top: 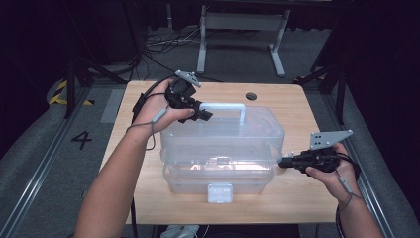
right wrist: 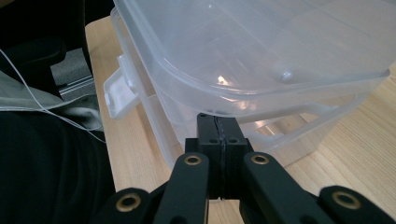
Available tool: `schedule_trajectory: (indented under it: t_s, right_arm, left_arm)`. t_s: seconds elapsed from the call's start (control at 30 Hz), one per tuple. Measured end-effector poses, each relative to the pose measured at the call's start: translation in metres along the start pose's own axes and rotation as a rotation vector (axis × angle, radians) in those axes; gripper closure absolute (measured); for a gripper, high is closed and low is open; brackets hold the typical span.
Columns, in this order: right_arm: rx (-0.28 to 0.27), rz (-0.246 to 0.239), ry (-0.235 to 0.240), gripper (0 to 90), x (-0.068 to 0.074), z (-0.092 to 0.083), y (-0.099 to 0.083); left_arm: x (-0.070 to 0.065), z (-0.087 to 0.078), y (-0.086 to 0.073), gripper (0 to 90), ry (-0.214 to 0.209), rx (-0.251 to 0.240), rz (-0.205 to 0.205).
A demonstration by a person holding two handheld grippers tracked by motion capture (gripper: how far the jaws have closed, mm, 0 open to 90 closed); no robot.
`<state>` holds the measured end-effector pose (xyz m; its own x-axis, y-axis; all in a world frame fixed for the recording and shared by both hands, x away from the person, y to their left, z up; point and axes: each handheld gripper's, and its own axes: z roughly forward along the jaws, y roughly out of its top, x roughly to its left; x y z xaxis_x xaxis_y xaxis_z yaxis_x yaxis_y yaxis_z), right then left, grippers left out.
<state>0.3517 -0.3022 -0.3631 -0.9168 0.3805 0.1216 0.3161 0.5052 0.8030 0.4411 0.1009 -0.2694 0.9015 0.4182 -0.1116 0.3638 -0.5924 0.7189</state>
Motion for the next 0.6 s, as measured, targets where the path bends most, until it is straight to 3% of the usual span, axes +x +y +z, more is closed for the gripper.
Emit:
schedule_trajectory:
  t_s: [0.3,0.43,0.53,0.6]
  right_arm:
    - [-0.002,0.001,-0.009,90.0,0.001,-0.001,0.001]
    - [-0.011,-0.003,-0.017,90.0,0.001,-0.001,0.002]
    - [-0.018,-0.002,-0.016,90.0,0.000,-0.002,0.003]
    - [-0.015,-0.006,-0.021,90.0,0.000,-0.002,0.004]
  left_arm:
    - [-0.006,-0.016,-0.004,54.4,0.041,-0.017,0.016]
    - [-0.004,-0.023,-0.008,57.3,0.043,-0.036,0.005]
    - [-0.006,-0.033,-0.011,60.4,0.019,-0.083,-0.002]
    - [-0.008,-0.040,-0.012,65.4,0.031,-0.095,0.008]
